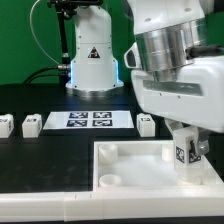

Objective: Assemble one leg

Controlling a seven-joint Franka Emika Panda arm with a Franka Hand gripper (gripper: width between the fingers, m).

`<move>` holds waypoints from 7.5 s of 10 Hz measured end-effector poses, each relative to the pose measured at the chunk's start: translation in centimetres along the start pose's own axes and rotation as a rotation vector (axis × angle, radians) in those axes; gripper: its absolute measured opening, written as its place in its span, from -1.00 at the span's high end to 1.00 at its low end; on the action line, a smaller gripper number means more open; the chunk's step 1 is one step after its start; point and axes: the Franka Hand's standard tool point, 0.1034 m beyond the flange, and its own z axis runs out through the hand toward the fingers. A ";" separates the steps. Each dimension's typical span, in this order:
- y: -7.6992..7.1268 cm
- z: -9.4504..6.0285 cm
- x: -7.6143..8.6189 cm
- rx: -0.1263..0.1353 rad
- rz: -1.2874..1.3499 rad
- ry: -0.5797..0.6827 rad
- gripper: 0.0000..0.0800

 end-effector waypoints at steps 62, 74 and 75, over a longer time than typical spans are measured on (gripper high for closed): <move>-0.6 0.3 0.2 -0.211 -1.458 0.051 -0.31; -0.3 0.5 0.3 -0.124 0.013 0.104 0.13; -0.4 0.7 0.1 -0.121 -0.252 0.113 -0.34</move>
Offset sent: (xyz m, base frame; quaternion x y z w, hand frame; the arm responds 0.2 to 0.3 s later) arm 0.0000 0.0000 0.0000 0.0000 0.0000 0.0000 1.0000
